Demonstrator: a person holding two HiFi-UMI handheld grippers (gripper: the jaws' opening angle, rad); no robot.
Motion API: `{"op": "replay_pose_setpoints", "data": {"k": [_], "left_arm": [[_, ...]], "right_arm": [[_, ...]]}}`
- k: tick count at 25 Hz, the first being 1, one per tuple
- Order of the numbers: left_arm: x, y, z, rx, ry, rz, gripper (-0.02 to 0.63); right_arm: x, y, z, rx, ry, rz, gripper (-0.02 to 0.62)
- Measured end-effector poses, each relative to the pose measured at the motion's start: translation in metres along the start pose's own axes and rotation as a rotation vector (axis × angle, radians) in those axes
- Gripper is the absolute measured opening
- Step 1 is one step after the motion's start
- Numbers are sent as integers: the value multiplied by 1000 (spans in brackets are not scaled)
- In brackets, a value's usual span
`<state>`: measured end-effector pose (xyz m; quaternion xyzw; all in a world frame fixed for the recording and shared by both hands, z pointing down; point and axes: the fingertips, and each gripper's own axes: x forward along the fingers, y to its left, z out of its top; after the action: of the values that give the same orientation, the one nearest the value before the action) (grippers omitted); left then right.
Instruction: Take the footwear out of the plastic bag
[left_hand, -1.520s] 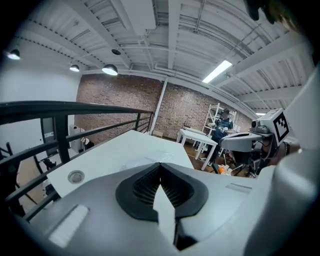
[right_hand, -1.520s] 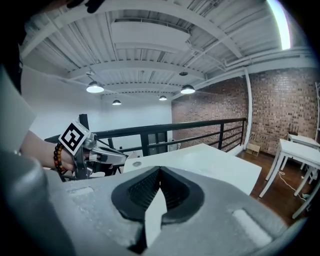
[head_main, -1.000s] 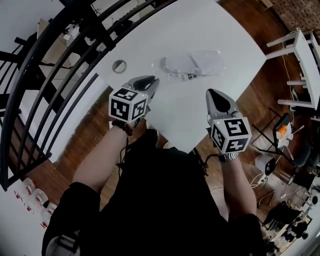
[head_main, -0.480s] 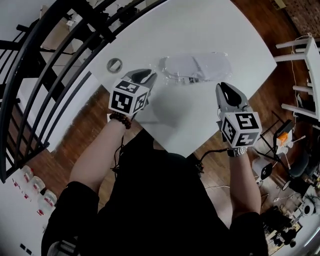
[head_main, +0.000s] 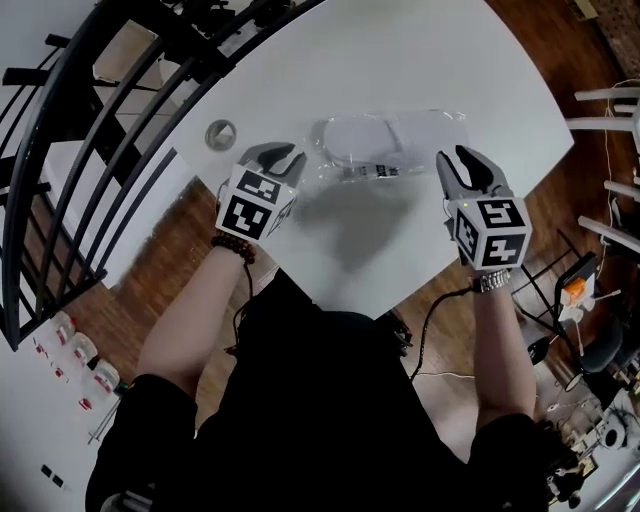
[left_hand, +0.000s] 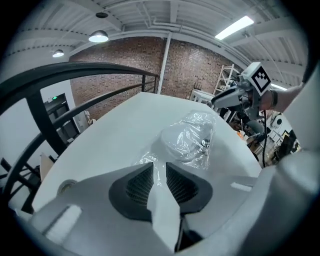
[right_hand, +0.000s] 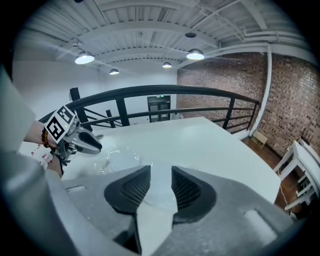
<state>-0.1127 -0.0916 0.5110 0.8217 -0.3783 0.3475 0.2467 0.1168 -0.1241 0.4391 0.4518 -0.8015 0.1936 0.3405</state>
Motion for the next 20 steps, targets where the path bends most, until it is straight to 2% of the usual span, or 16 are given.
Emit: {"op": "replay_pose_setpoints", "data": {"k": [5,10,15,20], "left_arm": [[8,-1,-2,93,41,10,100],[15,-12,1,122,45,-35,121],[18,-19,9,85,18,-102,127],[19,-22,18,-32,-21,-188,127]], "right_arm": [[28,-5,-14,-32,72,28,138],[40,-4,-27,-37,114,48,143],[45,-3,-33,-24,132,58,143],[49,-4,-35,-16,140,65,143]]}}
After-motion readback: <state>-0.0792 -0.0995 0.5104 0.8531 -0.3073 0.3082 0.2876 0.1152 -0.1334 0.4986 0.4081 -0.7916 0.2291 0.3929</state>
